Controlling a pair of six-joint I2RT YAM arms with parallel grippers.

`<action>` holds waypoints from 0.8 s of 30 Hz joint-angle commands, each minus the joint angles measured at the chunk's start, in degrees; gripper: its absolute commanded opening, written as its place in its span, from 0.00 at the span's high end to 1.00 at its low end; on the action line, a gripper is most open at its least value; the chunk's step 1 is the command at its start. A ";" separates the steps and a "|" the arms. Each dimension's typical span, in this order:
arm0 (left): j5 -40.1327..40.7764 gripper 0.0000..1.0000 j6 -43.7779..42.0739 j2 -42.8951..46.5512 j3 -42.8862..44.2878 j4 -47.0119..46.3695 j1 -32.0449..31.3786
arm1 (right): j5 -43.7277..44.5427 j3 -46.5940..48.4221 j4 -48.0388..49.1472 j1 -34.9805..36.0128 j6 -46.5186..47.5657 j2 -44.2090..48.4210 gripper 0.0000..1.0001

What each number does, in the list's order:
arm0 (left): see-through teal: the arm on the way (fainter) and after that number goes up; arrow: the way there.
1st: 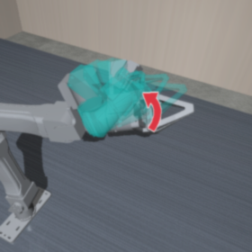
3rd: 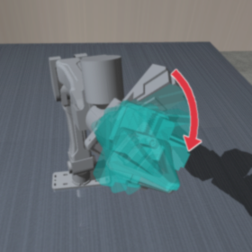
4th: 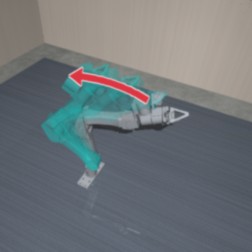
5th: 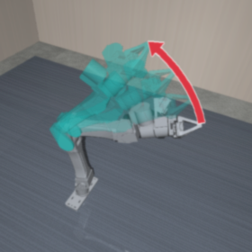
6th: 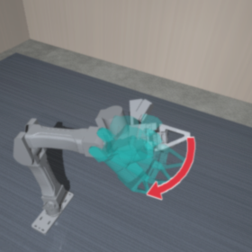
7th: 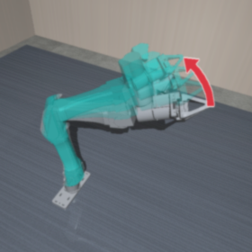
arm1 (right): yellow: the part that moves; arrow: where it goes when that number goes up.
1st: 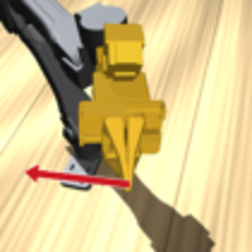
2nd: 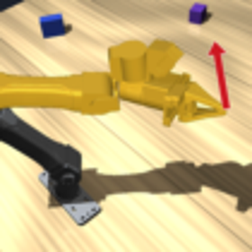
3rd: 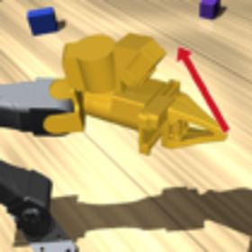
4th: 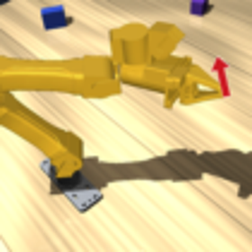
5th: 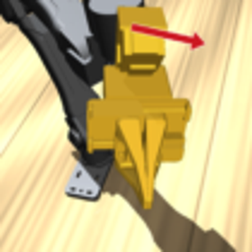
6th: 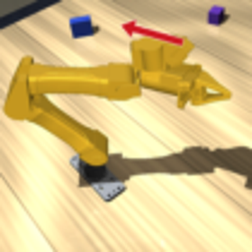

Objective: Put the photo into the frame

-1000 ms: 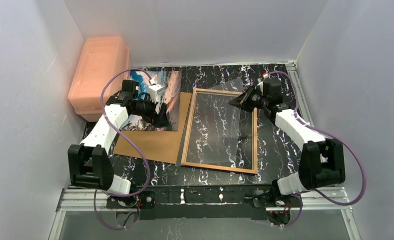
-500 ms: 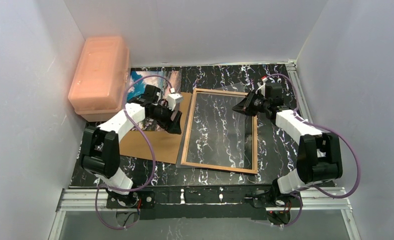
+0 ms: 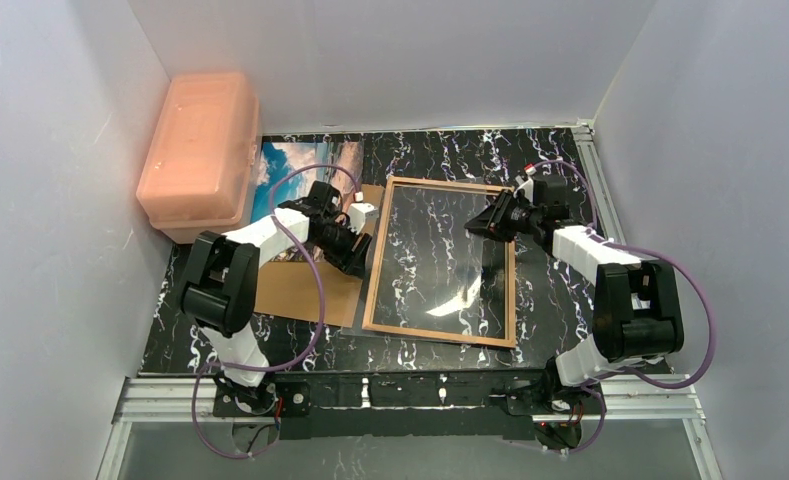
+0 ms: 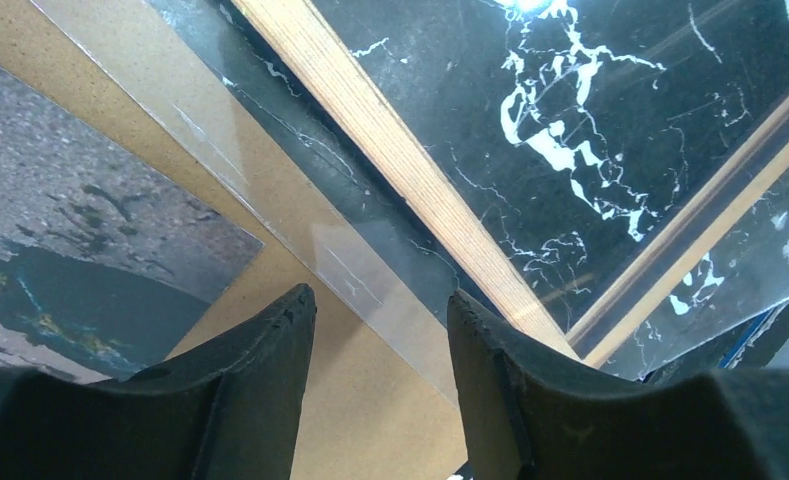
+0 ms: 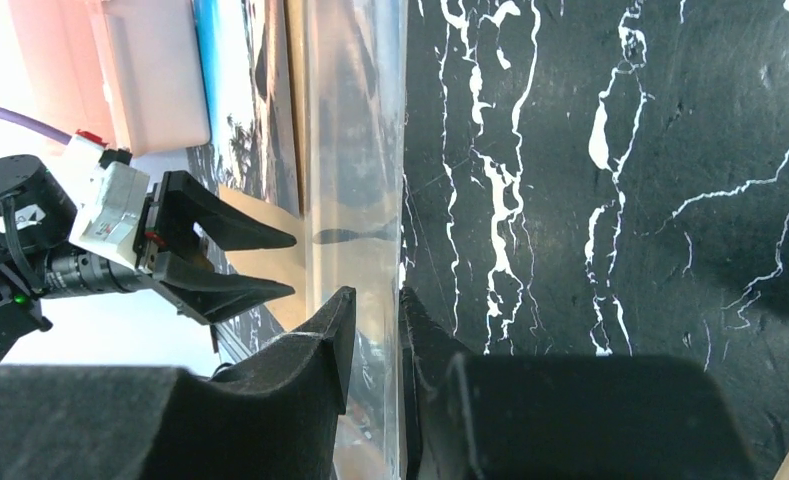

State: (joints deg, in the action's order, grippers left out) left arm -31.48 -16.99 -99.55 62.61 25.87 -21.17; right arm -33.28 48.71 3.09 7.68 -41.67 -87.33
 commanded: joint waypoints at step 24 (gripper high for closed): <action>-2.85 0.64 1.00 -6.06 3.21 3.28 -0.54 | -3.19 -14.02 14.31 -0.06 -9.44 7.57 0.76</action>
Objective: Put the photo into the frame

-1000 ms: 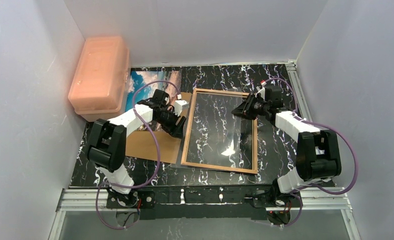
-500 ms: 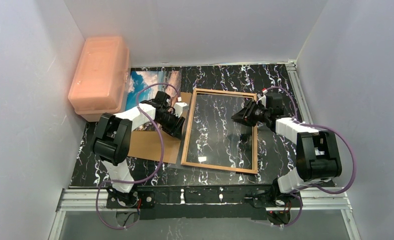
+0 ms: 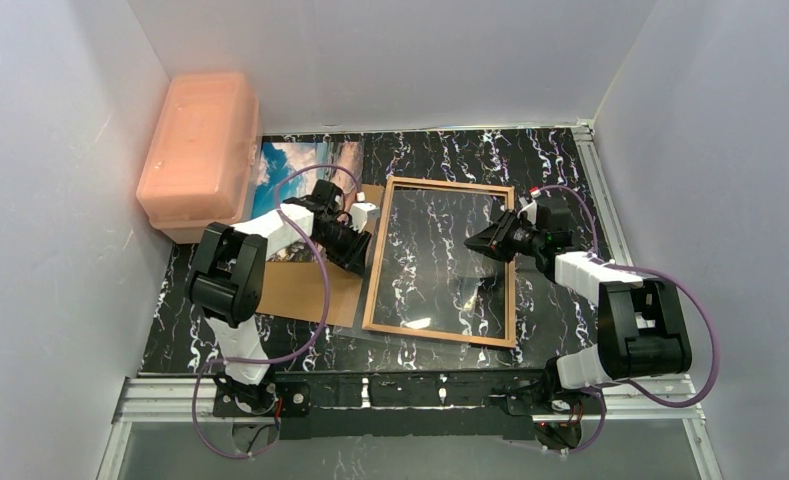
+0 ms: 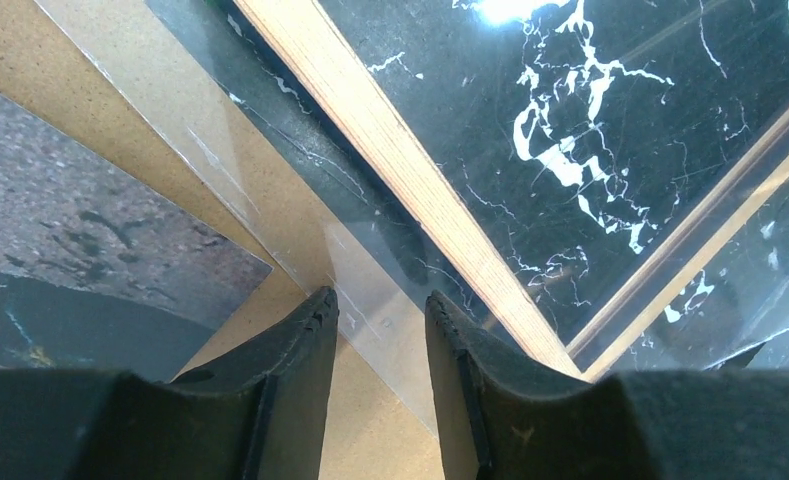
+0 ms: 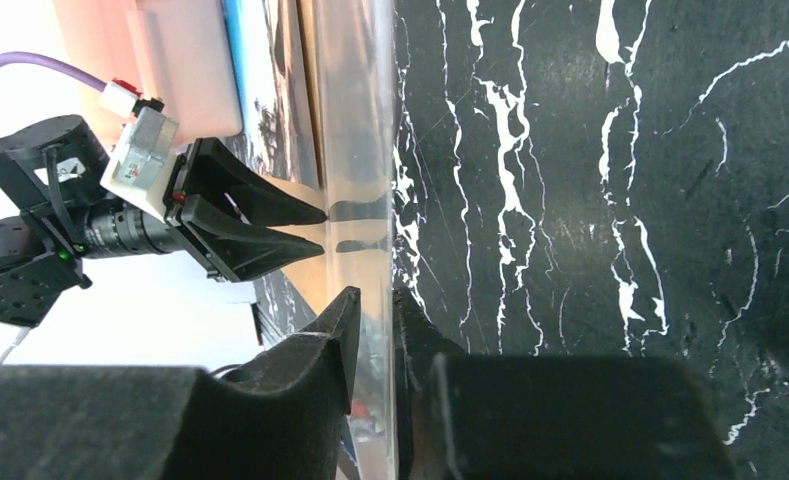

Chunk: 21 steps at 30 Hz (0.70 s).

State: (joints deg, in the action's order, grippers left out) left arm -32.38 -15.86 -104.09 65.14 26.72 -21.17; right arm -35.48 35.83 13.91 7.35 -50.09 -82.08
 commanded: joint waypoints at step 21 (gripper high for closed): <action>-3.36 0.36 0.33 4.41 10.97 13.22 2.67 | 0.07 18.31 -15.32 -2.52 21.15 -6.87 0.99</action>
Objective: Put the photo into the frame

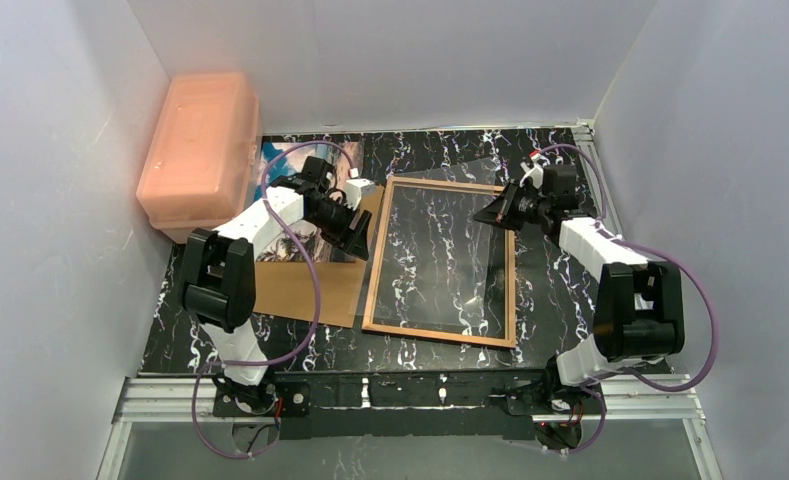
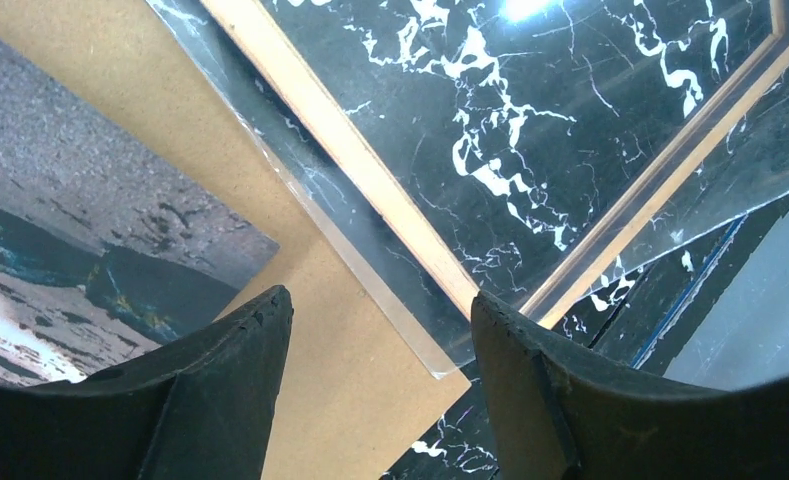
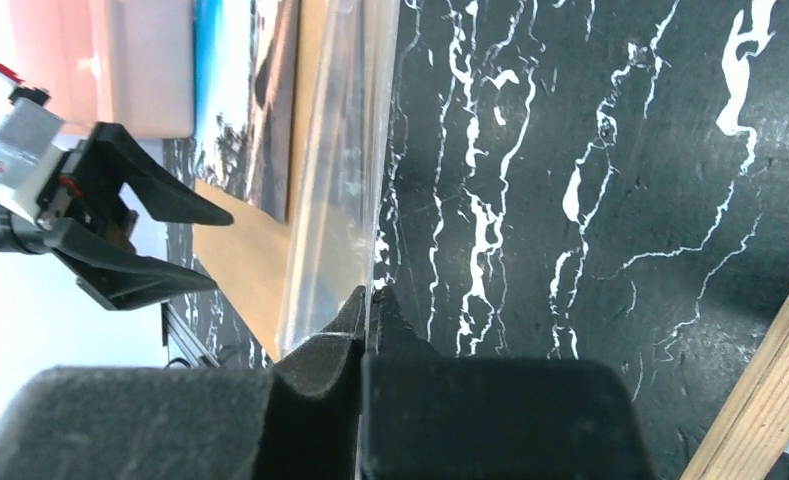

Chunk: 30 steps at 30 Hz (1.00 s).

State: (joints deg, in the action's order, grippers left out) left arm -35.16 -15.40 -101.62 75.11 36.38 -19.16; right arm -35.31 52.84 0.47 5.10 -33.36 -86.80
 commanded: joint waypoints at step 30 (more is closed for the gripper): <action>0.52 0.49 -0.78 1.13 -0.19 2.70 0.75 | 5.22 1.82 -6.59 -3.54 11.05 -3.23 0.99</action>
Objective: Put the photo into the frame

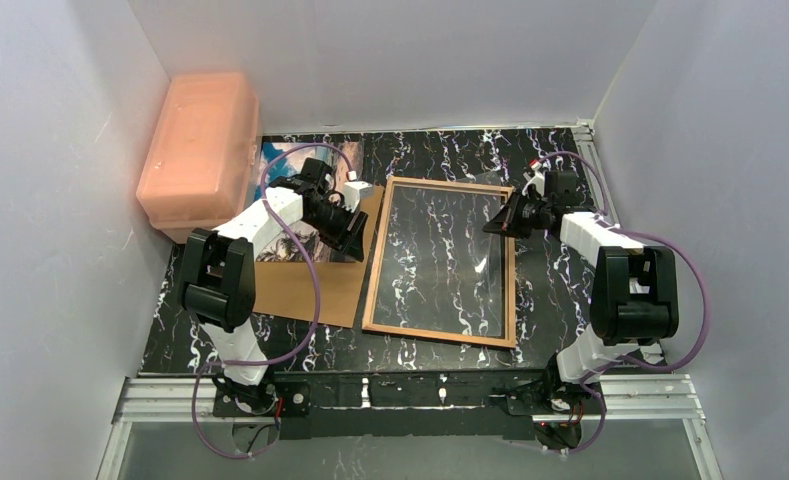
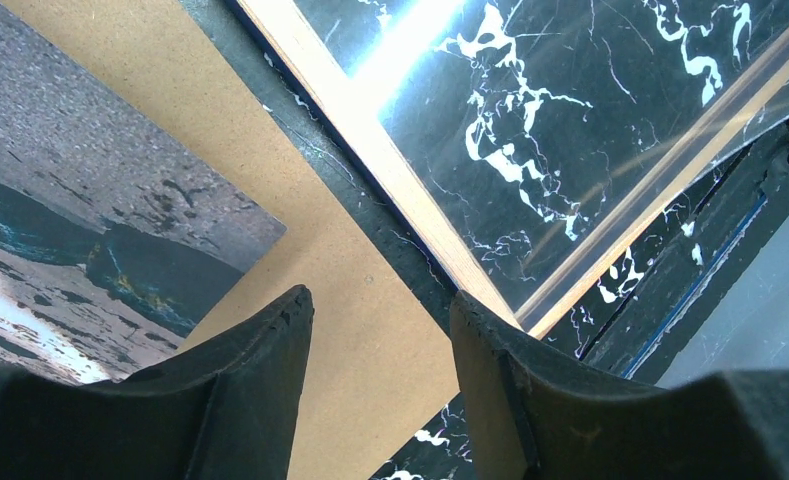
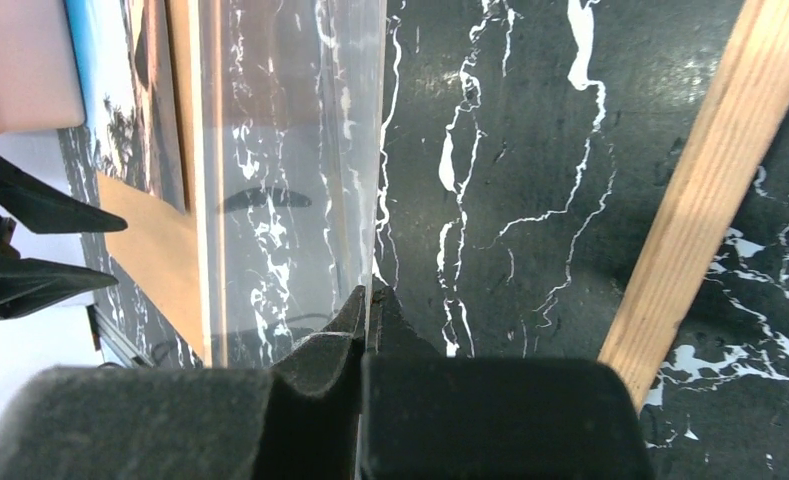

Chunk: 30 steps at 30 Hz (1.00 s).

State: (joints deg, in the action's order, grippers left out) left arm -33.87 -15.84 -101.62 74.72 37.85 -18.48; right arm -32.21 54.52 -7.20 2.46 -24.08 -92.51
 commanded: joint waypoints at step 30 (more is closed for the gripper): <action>-0.71 0.52 -0.34 0.85 0.32 0.95 -0.26 | -3.72 6.30 -4.13 -1.97 4.00 -3.61 0.99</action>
State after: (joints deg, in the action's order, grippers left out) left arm -33.87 -15.84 -101.62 74.72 37.82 -18.50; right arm -34.06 57.80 -9.45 0.75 -22.09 -95.42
